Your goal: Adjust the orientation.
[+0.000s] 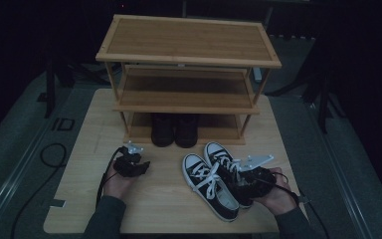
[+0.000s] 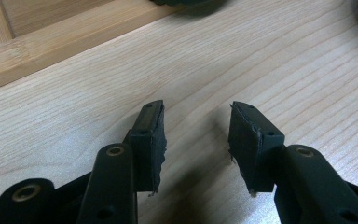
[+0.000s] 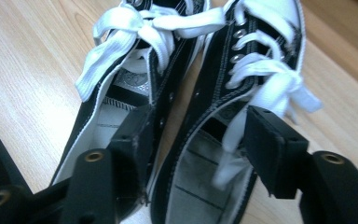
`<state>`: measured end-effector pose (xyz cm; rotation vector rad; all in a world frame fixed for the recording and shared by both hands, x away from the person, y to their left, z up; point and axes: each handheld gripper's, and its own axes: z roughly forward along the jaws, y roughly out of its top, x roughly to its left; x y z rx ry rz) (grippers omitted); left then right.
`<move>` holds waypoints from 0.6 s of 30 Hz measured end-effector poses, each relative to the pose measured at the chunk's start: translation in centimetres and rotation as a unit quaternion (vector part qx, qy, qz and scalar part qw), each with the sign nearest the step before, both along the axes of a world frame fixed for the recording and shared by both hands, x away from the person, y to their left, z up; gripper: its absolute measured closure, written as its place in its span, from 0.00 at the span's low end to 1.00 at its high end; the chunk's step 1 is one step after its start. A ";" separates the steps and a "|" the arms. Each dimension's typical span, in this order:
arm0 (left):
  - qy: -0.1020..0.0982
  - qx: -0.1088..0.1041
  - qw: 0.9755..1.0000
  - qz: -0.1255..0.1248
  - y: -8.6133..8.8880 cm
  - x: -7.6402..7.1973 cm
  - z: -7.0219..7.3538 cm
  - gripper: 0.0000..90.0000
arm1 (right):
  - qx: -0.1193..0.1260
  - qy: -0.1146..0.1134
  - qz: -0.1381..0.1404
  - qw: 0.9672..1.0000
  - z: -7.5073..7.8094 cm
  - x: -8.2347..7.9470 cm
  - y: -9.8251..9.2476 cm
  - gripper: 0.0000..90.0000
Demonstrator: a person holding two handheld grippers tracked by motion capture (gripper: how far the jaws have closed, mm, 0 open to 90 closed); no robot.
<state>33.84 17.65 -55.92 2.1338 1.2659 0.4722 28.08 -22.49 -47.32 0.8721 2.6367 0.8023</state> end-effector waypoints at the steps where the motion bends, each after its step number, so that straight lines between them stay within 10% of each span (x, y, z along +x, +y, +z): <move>1: 0.000 0.000 1.000 0.000 0.0 0.0 0.0 0.62 | -0.001 0.004 0.002 1.000 -0.3 0.0 0.4 0.44; 18: 0.001 0.000 1.000 -0.001 0.0 0.0 0.0 0.62 | -0.020 0.034 -0.013 0.999 -2.4 1.4 2.9 0.38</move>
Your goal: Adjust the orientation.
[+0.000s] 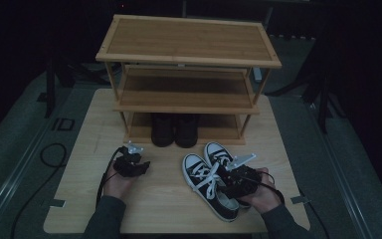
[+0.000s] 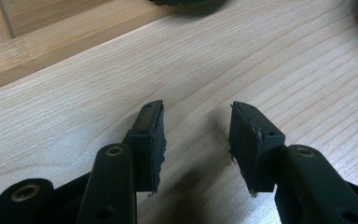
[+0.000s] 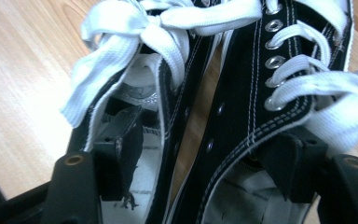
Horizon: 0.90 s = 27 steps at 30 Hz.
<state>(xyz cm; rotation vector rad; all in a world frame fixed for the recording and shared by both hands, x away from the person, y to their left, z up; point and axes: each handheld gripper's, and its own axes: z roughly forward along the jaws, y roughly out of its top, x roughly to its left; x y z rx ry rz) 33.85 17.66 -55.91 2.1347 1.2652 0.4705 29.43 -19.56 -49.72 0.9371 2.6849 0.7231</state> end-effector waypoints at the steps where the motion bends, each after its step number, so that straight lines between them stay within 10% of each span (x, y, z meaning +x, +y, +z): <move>1: 0.000 0.000 1.000 0.000 0.0 0.0 0.0 0.62 | -0.004 -0.001 0.001 1.000 -0.2 0.1 0.1 0.39; 19: 0.000 0.001 1.000 0.000 0.0 0.0 0.0 0.61 | -0.017 -0.002 0.008 1.000 -1.1 1.0 0.9 0.87; 27: 0.000 0.000 1.000 -0.001 0.0 0.0 0.0 0.61 | -0.007 0.010 0.014 1.000 -1.0 1.4 0.3 0.94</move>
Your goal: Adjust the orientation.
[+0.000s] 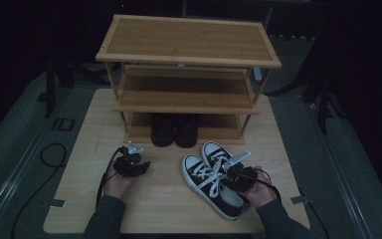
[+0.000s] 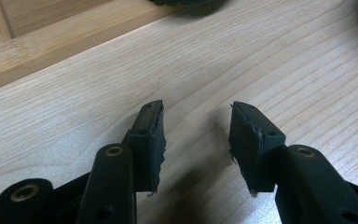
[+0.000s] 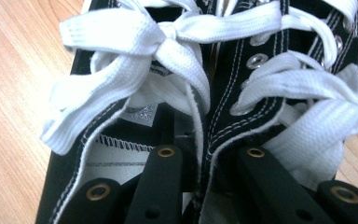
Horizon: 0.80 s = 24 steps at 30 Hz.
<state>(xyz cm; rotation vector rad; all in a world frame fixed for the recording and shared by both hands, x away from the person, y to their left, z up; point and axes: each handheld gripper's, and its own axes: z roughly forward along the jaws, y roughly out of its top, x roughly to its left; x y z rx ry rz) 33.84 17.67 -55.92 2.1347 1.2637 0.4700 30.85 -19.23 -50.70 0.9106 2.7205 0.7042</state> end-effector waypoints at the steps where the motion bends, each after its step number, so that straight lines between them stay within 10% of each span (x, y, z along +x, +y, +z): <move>1: 0.000 0.000 1.000 0.000 0.0 0.0 0.0 0.61 | 0.000 0.000 0.001 1.000 0.0 0.0 -0.1 0.94; 24: 0.000 -0.002 1.000 0.001 0.0 0.0 0.0 0.61 | 0.001 0.021 0.049 0.999 1.0 1.3 -1.4 0.95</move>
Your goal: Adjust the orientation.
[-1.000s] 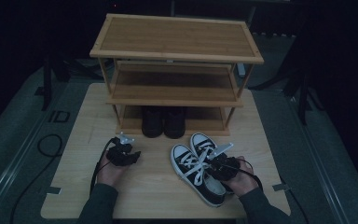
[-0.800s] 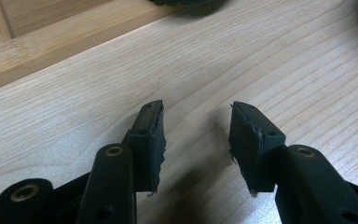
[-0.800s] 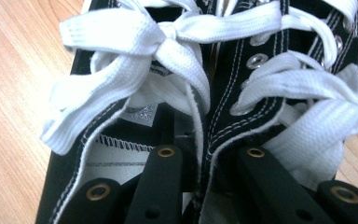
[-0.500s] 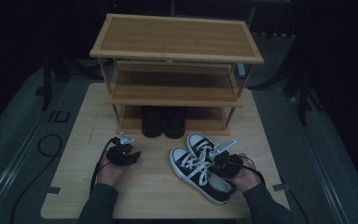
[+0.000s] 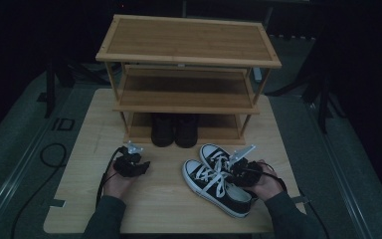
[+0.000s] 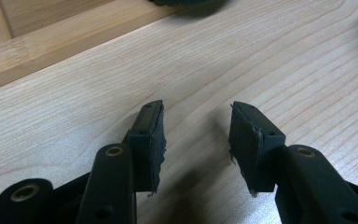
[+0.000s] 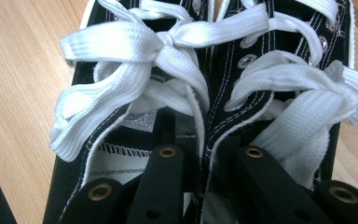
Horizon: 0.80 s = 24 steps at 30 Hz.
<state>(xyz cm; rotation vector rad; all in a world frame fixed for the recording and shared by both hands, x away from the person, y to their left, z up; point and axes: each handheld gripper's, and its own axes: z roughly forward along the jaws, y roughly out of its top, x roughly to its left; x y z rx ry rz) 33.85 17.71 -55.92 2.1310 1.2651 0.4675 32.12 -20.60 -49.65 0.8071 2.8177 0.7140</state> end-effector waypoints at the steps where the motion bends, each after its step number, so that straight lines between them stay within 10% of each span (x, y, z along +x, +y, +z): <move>1: 0.000 0.000 1.000 0.000 0.0 0.0 0.0 0.61 | 0.000 0.000 0.000 1.000 0.0 0.0 0.0 0.95; 24: -0.001 -0.001 1.000 0.001 0.0 0.0 0.0 0.61 | 0.005 -0.020 0.019 1.000 3.1 0.3 -1.8 0.94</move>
